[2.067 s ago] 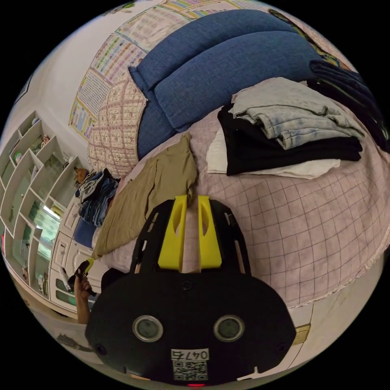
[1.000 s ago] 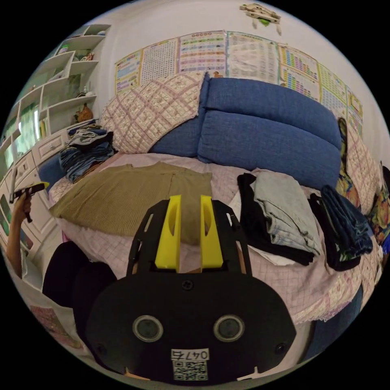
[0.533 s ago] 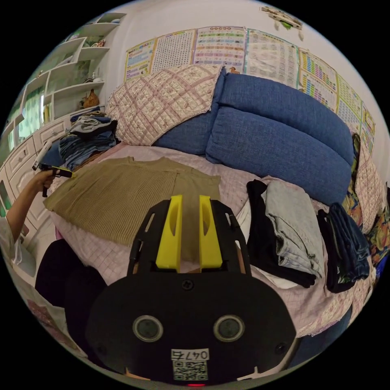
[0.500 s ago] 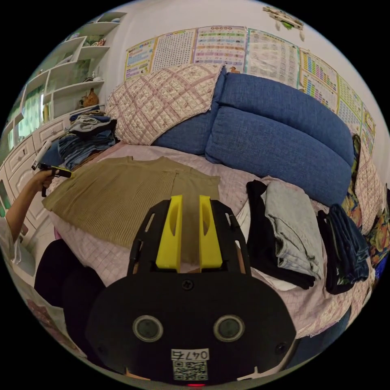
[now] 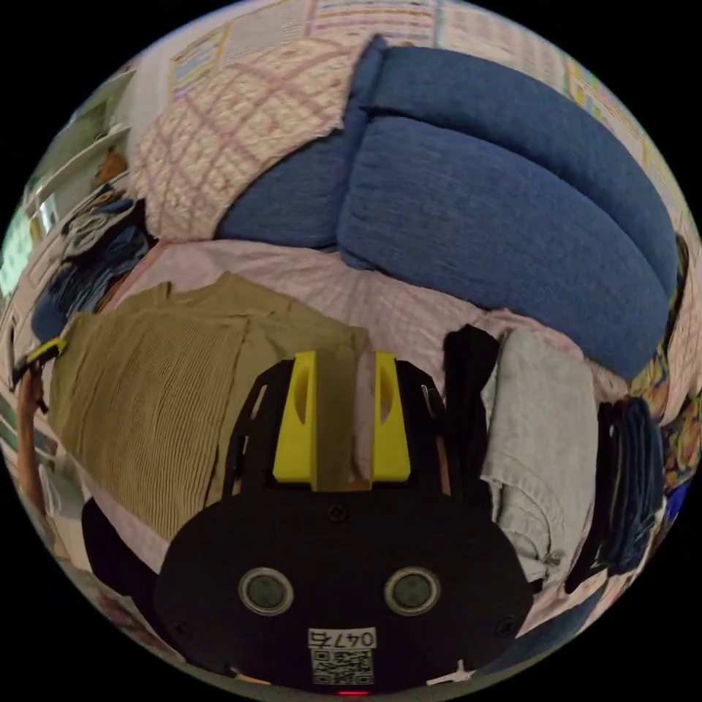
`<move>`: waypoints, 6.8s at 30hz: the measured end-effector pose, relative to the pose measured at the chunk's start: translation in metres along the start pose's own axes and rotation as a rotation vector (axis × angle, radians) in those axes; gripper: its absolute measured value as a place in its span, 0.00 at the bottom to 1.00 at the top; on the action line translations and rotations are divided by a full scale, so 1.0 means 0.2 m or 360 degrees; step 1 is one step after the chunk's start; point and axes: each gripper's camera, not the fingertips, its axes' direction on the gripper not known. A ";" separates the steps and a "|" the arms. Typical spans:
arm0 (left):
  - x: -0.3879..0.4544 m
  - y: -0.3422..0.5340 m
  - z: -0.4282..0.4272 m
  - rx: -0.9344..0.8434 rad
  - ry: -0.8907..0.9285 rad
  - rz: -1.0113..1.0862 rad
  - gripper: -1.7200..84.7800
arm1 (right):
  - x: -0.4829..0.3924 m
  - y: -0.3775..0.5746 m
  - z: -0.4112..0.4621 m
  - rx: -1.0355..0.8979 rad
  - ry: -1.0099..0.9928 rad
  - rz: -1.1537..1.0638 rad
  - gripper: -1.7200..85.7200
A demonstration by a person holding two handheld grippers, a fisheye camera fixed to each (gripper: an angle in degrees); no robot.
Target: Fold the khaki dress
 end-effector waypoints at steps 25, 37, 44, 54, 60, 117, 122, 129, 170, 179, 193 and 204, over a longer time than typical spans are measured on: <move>0.02 1.69 -0.97 0.0573 0.0927 0.0182 0.01 | -0.10 1.93 -0.61 0.0665 -0.0862 -0.0179 0.01; 0.43 1.48 -0.77 0.0195 0.0407 0.0229 0.01 | -1.13 1.99 0.01 -0.0325 -0.0183 -0.0462 0.06; 0.93 1.03 -0.37 0.0142 0.0039 0.0258 0.01 | -2.30 1.45 0.10 0.0266 -0.0151 -0.0793 0.03; 1.57 0.54 0.31 0.0005 -0.0056 0.0487 0.04 | -4.08 1.04 1.21 0.0116 -0.0498 -0.1292 0.05; 1.70 0.29 0.49 0.0013 -0.0071 0.0497 0.07 | -4.35 1.08 1.56 0.0084 -0.0417 -0.1360 0.06; 1.79 -2.12 2.33 0.0178 -0.0643 0.0939 0.01 | -0.94 0.73 0.96 0.0649 0.0446 -0.0603 0.01; 1.71 -2.15 2.97 -0.0147 -0.0645 0.0885 0.01 | -0.64 0.62 1.21 0.0416 0.0461 -0.0491 0.01; 1.50 -1.88 3.40 -0.0345 -0.0768 0.0728 0.05 | -0.24 0.81 1.35 -0.0031 0.0487 -0.0146 0.05; 0.15 0.90 2.22 -0.0067 0.0144 0.0683 0.03 | -0.20 2.89 -0.79 0.0455 -0.0353 -0.0018 0.02; -0.33 0.94 2.42 -0.0120 0.0195 0.0560 0.02 | -0.40 2.62 -0.59 0.0085 -0.0195 0.0253 0.04; -0.84 1.08 2.68 -0.0050 0.0185 0.0515 0.01 | -2.25 0.88 -0.44 0.0607 -0.0326 -0.0694 0.09; -0.99 1.16 2.82 -0.0038 0.0144 0.0543 0.01 | -3.16 -0.02 0.87 0.0051 -0.0190 -0.1064 0.06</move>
